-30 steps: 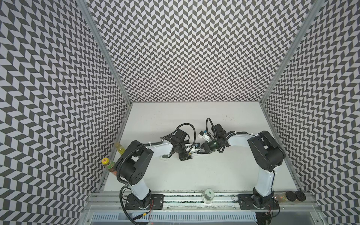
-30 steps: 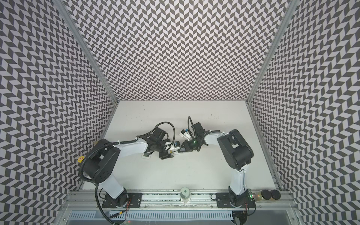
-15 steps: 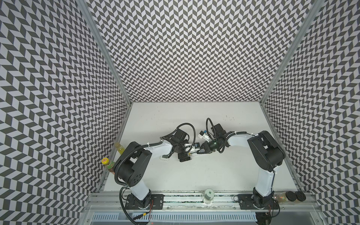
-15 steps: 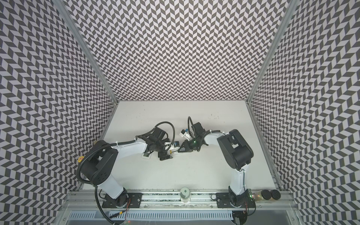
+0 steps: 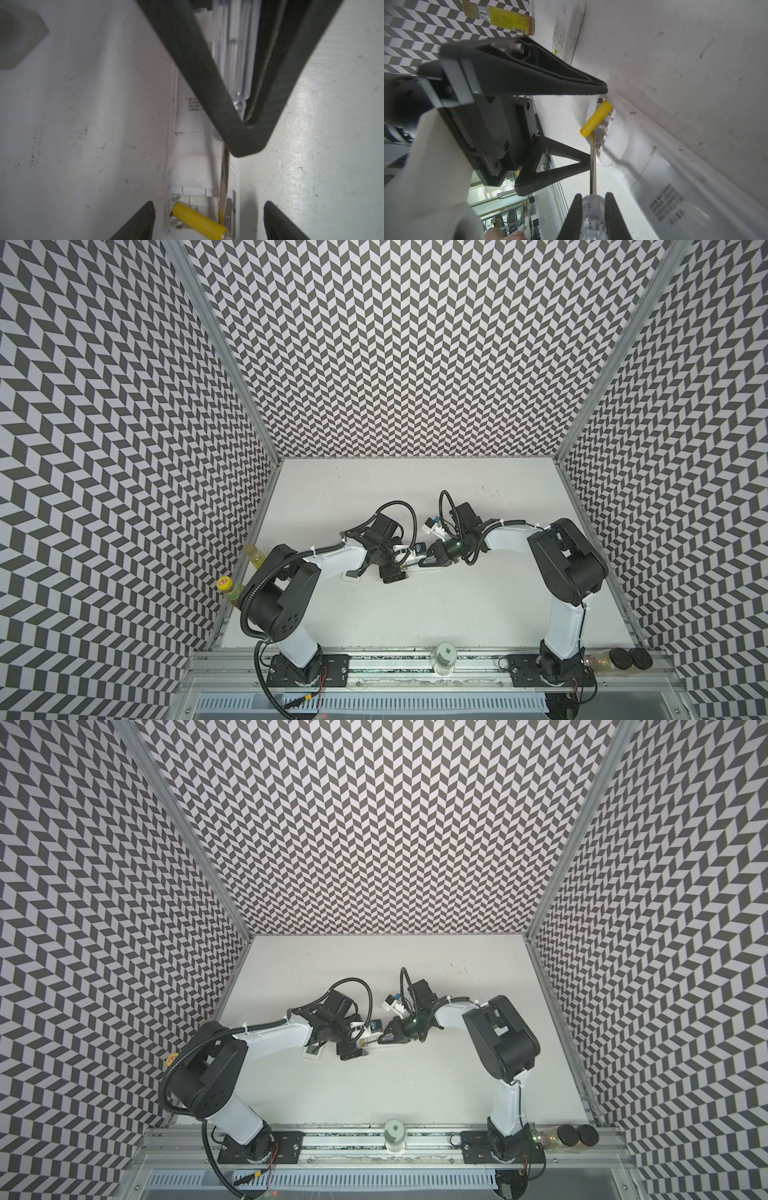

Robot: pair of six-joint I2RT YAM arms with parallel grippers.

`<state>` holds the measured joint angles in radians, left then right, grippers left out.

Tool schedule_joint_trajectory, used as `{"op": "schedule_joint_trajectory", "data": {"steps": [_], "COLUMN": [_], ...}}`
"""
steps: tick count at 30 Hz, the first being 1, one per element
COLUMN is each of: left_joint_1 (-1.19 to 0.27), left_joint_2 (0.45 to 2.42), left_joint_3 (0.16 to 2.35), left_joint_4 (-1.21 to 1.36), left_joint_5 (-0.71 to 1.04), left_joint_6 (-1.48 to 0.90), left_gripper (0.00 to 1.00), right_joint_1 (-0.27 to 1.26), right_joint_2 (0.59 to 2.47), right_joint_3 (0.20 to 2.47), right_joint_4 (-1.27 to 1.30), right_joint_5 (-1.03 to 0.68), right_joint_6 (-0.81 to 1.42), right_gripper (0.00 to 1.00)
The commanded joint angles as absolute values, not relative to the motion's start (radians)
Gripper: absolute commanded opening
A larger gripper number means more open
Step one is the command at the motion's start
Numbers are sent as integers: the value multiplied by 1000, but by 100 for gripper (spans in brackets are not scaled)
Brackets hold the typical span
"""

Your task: Unload the batteries from the remote control

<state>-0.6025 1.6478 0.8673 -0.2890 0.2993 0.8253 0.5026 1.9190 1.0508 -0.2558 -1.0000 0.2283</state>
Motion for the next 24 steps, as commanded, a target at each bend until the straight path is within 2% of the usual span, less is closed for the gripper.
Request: {"op": "schedule_joint_trajectory", "data": {"steps": [1,24], "left_joint_1": [-611,-606], "left_joint_2": [1662,1652], "left_joint_3": [892,930], "left_joint_4": [-297,-324], "left_joint_5": [301,232], "left_joint_6": [832,786], "left_gripper": [80,65], "right_joint_1": [499,483], "right_joint_2": [1908,1941], "right_joint_3": [1070,1101], "right_joint_4": [-218,-194], "right_joint_5": [-1037,-1020], "right_joint_6": [230,255], "right_gripper": [0,0]}}
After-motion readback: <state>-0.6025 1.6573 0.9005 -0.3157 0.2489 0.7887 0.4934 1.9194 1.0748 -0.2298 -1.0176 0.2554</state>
